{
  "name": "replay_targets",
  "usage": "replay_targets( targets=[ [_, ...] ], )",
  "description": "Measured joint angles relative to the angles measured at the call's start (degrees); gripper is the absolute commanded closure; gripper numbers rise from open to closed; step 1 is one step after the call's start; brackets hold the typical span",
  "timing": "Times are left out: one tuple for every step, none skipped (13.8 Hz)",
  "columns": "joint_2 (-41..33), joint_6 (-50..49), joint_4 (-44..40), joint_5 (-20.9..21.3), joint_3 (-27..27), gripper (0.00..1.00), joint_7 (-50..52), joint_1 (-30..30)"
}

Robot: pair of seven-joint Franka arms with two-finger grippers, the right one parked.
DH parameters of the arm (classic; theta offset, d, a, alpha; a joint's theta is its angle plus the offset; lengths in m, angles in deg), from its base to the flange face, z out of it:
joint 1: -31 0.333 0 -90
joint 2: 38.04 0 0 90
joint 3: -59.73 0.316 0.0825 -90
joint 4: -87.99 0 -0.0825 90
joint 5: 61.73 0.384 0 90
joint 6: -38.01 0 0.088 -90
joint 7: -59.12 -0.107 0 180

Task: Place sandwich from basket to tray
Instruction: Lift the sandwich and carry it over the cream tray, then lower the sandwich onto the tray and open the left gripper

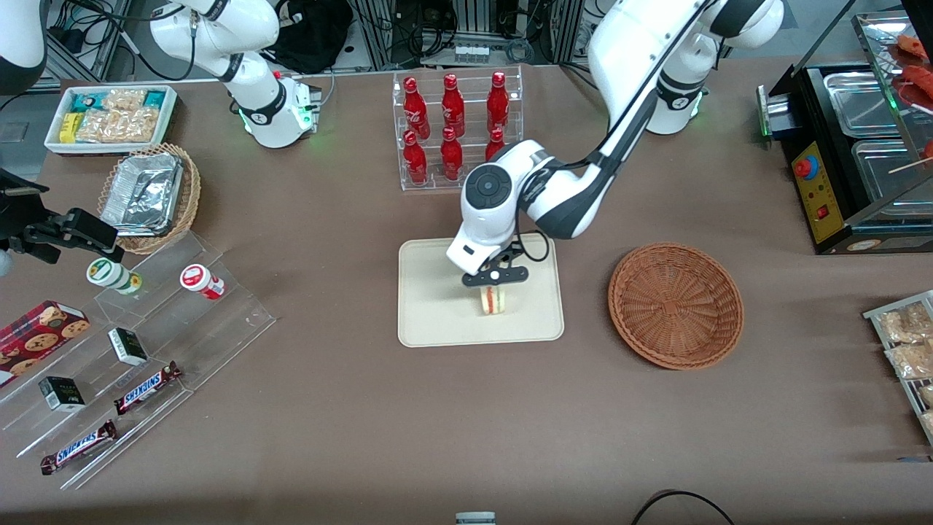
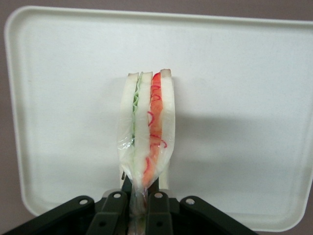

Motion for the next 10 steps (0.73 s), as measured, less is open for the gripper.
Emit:
replay_targets(
  targets=[
    [0.85,1.3,-0.03,0.03,0.0,0.86,-0.07,-0.16],
    [1.5,2.09,-0.09,0.05,0.01,0.83,-0.19,-0.21],
    [1.9,2.35,-0.18,0.06,0.01,0.74,-0.3,-0.28],
    [2.0,2.43,-0.33,0.07,0.01,0.36,-0.31,-0.38],
    [2.01,2.42,-0.45,0.1,0.01,0.0,-0.31,-0.47],
    [2.01,2.42,-0.54,0.11,0.01,0.0,-0.32,-0.54],
    [2.01,2.42,-0.67,0.11,0.01,0.0,-0.31,-0.58],
    [2.01,2.42,-0.85,0.11,0.01,0.0,-0.29,-0.59],
    [1.95,2.42,-1.09,0.11,0.06,0.0,-0.27,-0.58],
    [1.65,2.4,-1.35,0.11,0.12,0.0,-0.23,-0.56]
  ],
)
